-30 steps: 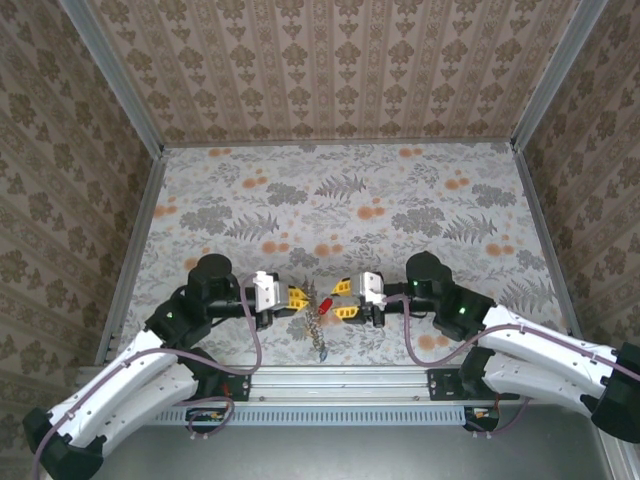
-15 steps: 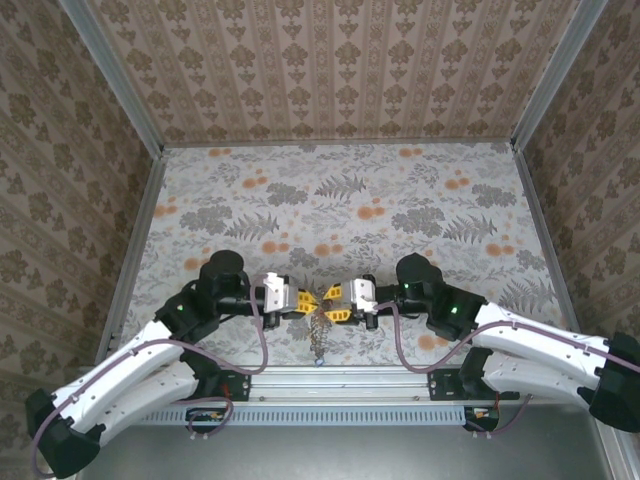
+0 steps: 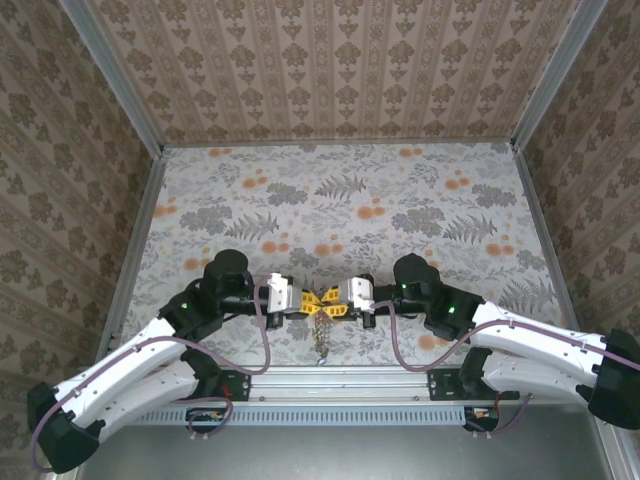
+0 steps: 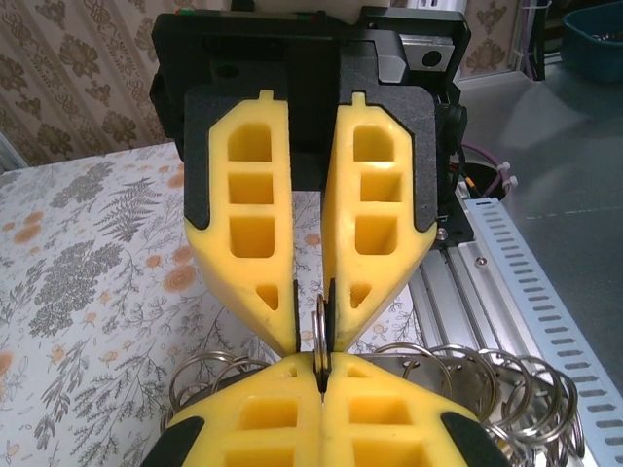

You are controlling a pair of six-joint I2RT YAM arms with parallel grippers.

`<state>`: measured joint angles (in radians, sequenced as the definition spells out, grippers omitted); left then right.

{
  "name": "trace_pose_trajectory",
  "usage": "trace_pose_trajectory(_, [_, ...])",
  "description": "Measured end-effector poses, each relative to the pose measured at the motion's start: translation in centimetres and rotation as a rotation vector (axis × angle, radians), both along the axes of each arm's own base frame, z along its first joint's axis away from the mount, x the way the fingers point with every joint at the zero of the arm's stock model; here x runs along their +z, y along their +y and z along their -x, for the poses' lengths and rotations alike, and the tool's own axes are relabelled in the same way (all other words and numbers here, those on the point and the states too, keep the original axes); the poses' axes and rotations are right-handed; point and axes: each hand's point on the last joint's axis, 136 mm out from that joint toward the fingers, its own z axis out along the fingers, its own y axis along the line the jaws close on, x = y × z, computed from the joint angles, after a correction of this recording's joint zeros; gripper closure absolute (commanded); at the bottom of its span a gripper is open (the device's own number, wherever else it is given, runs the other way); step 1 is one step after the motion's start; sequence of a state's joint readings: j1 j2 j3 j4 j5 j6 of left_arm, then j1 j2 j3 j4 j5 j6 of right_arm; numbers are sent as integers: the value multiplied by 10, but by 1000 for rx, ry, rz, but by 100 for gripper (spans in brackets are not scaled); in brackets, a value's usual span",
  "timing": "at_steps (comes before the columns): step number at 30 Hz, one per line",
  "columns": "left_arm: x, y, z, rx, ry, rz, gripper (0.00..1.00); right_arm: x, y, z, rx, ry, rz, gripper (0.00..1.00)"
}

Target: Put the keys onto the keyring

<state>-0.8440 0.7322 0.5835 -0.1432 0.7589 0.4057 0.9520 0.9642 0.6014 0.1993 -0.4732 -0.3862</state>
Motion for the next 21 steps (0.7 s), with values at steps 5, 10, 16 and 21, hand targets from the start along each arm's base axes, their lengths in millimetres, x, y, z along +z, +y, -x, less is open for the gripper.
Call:
trace_pose_trajectory(5, [0, 0, -5, 23, -12, -1, 96, 1, -1, -3, -22, 12, -4, 100])
trace_pose_trajectory(10, [3, -1, -9, 48, -39, 1, 70, 3, -5, -8, -64, 4, -3, 100])
trace_pose_trajectory(16, [9, 5, -17, 109, -90, -6, 58, -4, -31, -13, -143, -51, 77, 100])
trace_pose_trajectory(21, [-2, 12, -31, 196, -98, -84, 49, -12, -62, -24, -243, -123, 224, 100])
